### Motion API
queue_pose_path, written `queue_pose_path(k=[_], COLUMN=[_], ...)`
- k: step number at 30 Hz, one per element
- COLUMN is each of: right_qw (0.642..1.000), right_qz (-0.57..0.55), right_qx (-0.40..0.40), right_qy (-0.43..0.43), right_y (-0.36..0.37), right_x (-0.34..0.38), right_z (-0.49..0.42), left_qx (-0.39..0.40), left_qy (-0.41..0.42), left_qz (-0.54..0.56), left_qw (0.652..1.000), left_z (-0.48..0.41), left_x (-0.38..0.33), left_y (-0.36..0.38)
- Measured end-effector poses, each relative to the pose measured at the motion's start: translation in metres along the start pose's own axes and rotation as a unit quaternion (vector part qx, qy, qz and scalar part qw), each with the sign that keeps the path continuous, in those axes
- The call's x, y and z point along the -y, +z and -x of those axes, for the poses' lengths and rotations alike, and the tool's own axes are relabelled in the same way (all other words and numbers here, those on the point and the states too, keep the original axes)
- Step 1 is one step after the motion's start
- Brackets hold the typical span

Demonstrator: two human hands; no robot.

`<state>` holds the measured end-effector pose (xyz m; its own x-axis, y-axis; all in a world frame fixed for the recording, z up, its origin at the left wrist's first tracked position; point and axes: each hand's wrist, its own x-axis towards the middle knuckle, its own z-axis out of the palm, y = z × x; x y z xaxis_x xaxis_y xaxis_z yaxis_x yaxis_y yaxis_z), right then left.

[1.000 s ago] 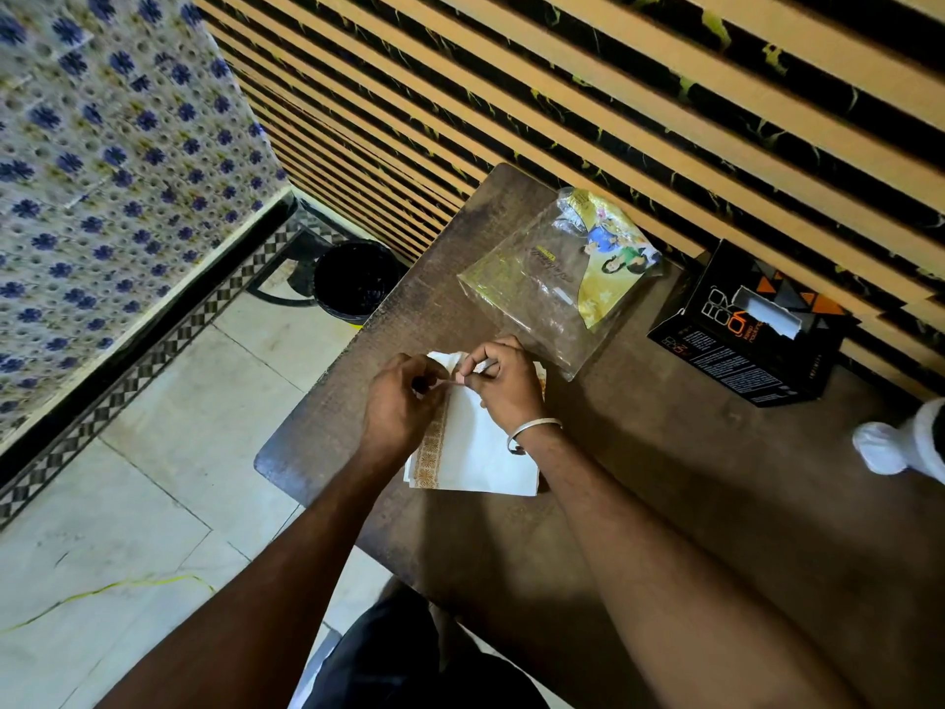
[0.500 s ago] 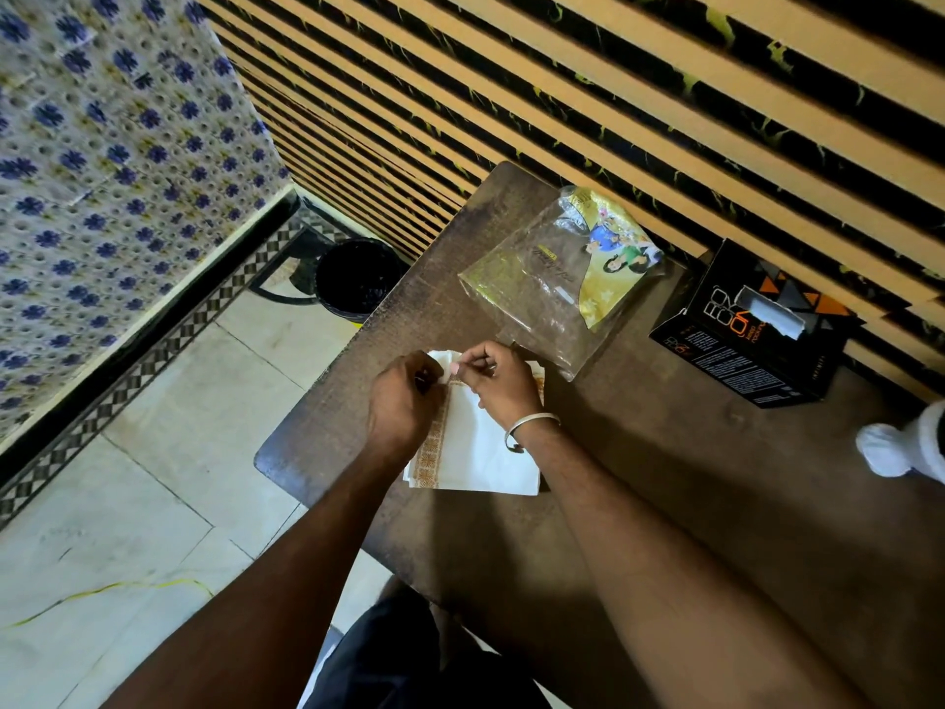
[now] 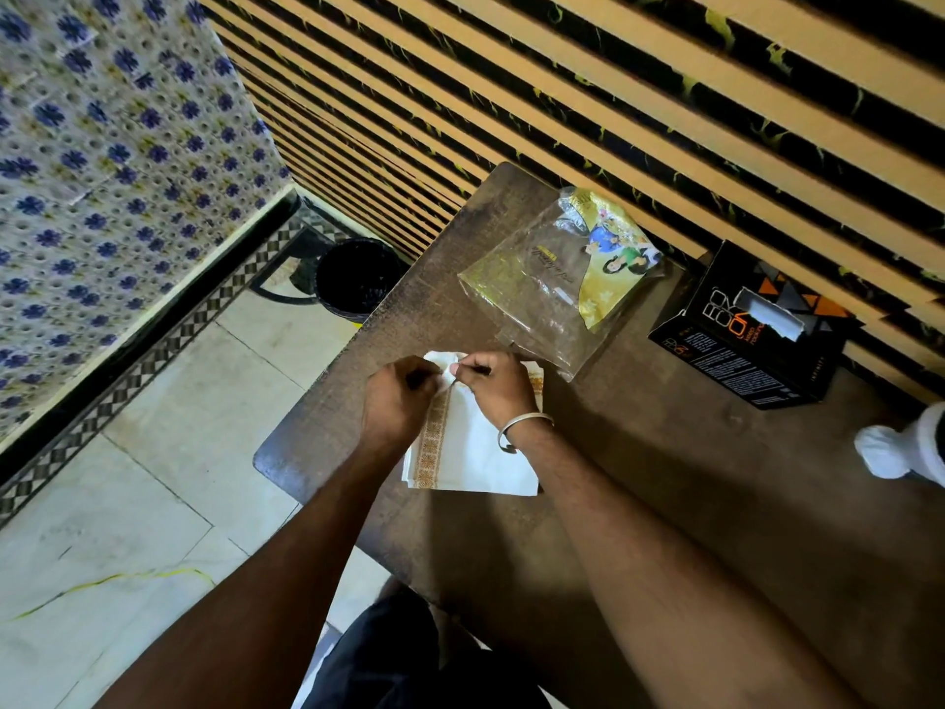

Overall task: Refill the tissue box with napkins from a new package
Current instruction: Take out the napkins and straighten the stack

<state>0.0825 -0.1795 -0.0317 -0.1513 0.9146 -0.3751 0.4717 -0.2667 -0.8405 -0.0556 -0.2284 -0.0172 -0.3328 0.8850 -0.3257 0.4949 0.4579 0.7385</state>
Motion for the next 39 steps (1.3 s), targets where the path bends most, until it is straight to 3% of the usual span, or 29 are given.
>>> queue_pose_path(k=[10,16,29,39], right_qw=[0.998,0.997,0.998,1.0], right_qz=[-0.047,-0.065,-0.043,0.013], right_qx=[0.014,0.013,0.029,0.021], right_qy=[0.035,0.049,0.028,-0.006], right_y=[-0.004,-0.002,-0.005,0.001], right_x=[-0.006,-0.006,-0.001,-0.007], right_z=[-0.001,-0.002,0.003,0.0], left_qx=[-0.036,0.029,-0.001,0.049], left_qy=[0.012,0.084,0.043,-0.077], left_qz=[-0.001,-0.02,-0.066,0.175], left_qw=[0.999,0.996,0.997,0.98], left_z=[0.003,0.003,-0.013,-0.018], left_x=[0.0,0.002,-0.006,-0.011], left_y=[-0.001,0.0,0.002,-0.006])
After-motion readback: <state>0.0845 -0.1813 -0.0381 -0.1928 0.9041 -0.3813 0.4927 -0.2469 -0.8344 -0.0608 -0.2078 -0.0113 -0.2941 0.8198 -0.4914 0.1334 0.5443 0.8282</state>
